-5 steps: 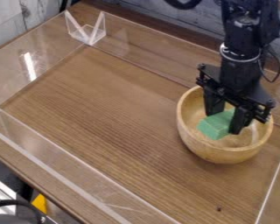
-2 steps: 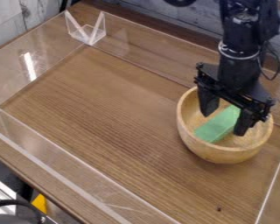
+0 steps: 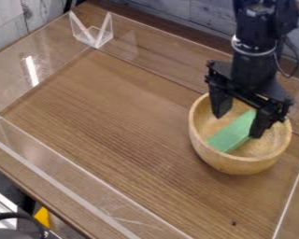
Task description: Put the green block in the brown bowl
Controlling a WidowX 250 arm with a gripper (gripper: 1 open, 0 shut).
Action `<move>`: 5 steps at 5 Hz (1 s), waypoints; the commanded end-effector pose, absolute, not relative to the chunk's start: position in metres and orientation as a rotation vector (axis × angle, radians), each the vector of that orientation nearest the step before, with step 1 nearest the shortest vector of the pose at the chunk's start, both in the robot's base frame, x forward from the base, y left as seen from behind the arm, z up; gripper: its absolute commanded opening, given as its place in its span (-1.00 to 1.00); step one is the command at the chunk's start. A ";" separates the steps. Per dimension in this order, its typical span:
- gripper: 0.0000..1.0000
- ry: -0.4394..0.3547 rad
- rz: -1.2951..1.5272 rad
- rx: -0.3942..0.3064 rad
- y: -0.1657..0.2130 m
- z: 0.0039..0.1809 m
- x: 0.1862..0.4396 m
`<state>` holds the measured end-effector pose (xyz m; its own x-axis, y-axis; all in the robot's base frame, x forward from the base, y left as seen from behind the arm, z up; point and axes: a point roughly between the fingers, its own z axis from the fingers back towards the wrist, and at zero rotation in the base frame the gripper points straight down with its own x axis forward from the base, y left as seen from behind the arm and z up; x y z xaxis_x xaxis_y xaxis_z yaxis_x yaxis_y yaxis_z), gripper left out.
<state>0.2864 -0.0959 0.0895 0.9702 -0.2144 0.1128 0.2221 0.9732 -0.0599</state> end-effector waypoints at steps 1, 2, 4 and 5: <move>1.00 -0.159 -0.208 -0.076 -0.094 0.105 0.290; 1.00 -0.165 -0.185 -0.070 -0.090 0.112 0.288; 1.00 -0.170 -0.141 -0.056 -0.081 0.125 0.284; 1.00 -0.179 -0.116 -0.043 -0.073 0.132 0.284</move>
<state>0.2789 -0.0734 0.1142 0.9856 -0.1194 0.1200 0.1234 0.9920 -0.0265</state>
